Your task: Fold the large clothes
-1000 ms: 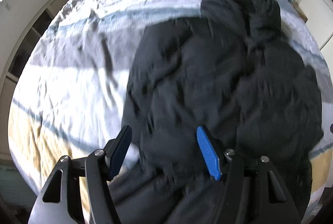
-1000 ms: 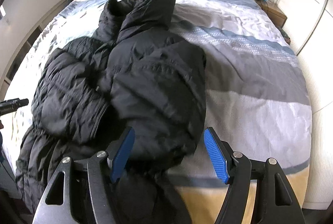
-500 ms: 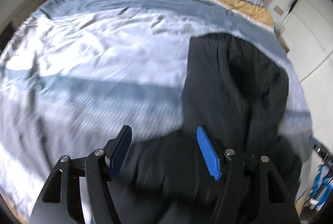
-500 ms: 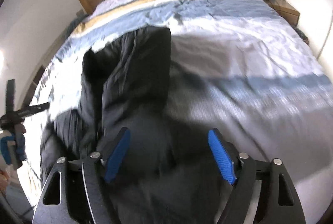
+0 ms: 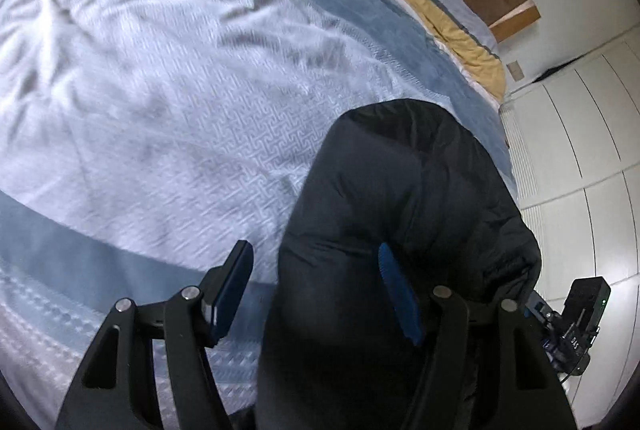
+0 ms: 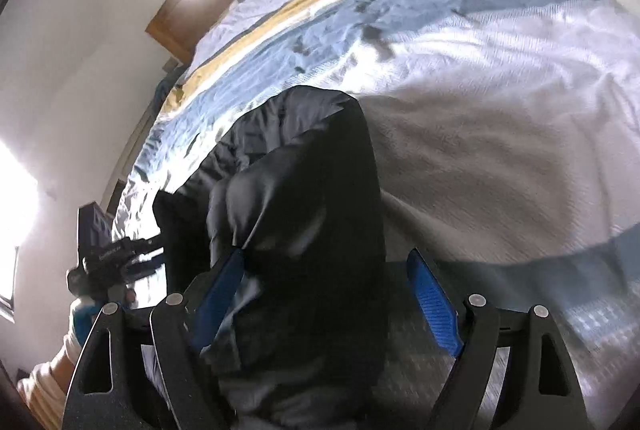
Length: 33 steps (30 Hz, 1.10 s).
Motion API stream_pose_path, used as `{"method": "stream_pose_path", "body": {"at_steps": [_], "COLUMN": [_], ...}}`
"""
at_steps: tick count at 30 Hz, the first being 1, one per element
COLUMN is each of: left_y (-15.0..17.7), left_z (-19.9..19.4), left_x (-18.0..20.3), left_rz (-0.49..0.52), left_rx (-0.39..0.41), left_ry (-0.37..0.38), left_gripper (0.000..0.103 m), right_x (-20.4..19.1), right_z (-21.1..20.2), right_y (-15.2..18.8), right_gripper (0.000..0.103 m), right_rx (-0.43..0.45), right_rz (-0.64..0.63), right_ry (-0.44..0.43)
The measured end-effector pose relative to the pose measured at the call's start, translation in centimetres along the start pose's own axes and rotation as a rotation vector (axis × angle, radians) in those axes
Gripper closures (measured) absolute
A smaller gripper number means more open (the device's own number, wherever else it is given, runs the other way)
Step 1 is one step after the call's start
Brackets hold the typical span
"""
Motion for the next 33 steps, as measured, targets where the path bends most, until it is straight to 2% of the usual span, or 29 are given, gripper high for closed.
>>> {"method": "stream_pose_path", "body": {"at_steps": [3,5,6,7,8,10,13,17,22,28,33], "left_y": [-0.1,-0.1,0.0,0.0,0.1,0.4,0.8,1.5,3.7,9.1,14.0], "left_z": [1.3,1.8,2.0,2.1,2.1,1.7,0.3,-2.6,-7.2,-14.5,-17.3], "left_x": [0.7,1.1,1.2,1.5,1.8,2.5,3.1,3.6,3.5,2.1,0.4], "left_rz": [-0.006,-0.001,-0.004,-0.003,0.009,0.042,0.065,0.075,0.06,0.062,0.062], "left_rx": [-0.002,-0.007,-0.017,-0.02,-0.022,-0.017,0.0,0.04,0.083,0.133,0.124], "left_ry": [-0.057,-0.075,-0.08,-0.092,-0.103,-0.124,-0.139,-0.138,-0.097,-0.023,-0.006], "left_gripper": [0.041,0.067,0.072,0.084,0.091,0.095,0.097,0.098,0.098,0.099,0.099], "right_x": [0.0,-0.2,-0.4,-1.0,-1.4,-2.3,-3.7,-4.5,-5.3,-7.5,-7.8], "right_z": [0.8,1.3,1.4,1.5,1.6,1.7,0.5,-2.1,-6.2,-12.8,-16.1], "right_y": [-0.7,-1.6,-1.9,-2.3,-2.4,-2.6,-2.3,-1.6,0.8,5.4,10.6], "right_gripper": [0.019,0.019,0.02,0.03,0.039,0.075,0.088,0.091,0.091,0.091,0.091], "right_rx": [-0.001,0.009,0.013,0.014,0.006,-0.02,-0.011,0.021,0.057,0.083,0.06], "right_rz": [0.06,0.089,0.084,0.073,0.069,0.053,0.002,-0.022,-0.049,-0.129,-0.17], "right_ry": [-0.056,-0.042,-0.03,-0.02,-0.018,0.001,0.014,0.006,-0.039,-0.134,-0.148]}}
Point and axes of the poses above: each gripper's, at about its wrist camera, not at the fingertips, and z roughly the way its jaws point, x to its right, y to its underside, the point moved 3 cm from there along z, roughly the way its jaws point, and after that the axes turned 3 degrees about -y, right-handed, at the moved point
